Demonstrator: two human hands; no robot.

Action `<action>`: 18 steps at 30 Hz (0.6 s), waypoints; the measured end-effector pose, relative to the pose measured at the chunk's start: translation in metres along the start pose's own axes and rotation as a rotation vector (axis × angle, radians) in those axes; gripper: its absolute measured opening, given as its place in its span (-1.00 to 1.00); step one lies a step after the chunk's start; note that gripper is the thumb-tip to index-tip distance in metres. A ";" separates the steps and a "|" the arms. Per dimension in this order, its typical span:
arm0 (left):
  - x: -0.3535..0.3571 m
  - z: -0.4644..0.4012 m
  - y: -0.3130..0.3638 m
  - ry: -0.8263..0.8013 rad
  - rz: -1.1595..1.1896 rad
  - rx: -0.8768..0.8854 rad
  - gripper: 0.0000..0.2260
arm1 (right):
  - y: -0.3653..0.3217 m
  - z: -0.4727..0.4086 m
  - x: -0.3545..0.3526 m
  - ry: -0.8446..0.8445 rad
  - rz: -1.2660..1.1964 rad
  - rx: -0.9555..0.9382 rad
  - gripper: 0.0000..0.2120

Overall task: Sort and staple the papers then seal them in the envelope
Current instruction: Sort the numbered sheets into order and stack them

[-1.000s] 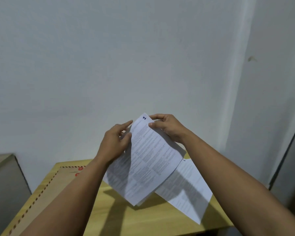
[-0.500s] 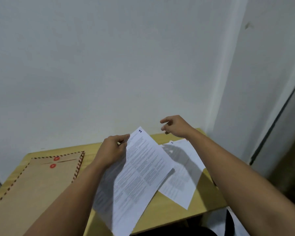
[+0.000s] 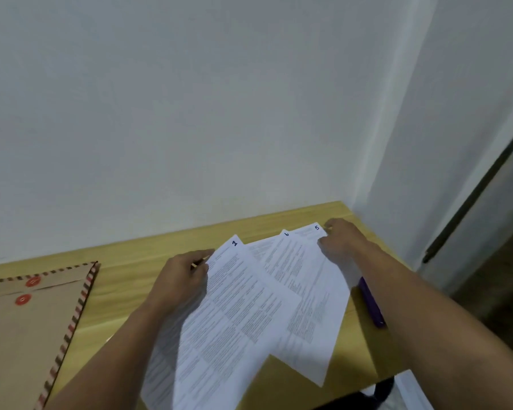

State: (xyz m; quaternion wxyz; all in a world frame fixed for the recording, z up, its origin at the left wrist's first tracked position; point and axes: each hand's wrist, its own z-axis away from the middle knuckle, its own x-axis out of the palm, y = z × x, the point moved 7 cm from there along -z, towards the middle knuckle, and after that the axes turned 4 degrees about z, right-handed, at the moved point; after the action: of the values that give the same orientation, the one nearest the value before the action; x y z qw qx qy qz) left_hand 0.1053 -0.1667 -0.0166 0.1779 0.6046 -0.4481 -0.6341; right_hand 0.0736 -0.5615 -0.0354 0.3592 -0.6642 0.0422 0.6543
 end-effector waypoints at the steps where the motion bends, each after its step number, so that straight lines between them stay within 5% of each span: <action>1: 0.004 -0.003 -0.002 -0.008 -0.001 0.003 -0.62 | 0.001 -0.004 0.000 0.020 -0.031 0.016 -0.66; 4: 0.016 -0.011 -0.009 -0.021 0.011 -0.001 -0.65 | -0.001 -0.015 0.003 0.053 -0.097 0.029 -0.56; 13: 0.035 -0.017 -0.026 -0.046 0.062 -0.037 -0.68 | -0.011 -0.030 0.008 0.022 -0.068 0.159 -0.73; 18: 0.038 -0.022 -0.030 -0.052 0.081 -0.043 -0.66 | -0.002 -0.045 0.014 -0.048 -0.126 0.187 -0.55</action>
State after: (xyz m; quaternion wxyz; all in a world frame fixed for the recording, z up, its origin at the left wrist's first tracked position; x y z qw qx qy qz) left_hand 0.1271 -0.1878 -0.0600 0.2046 0.5654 -0.4629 -0.6513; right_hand 0.1146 -0.5779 -0.0526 0.4609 -0.6132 0.0527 0.6394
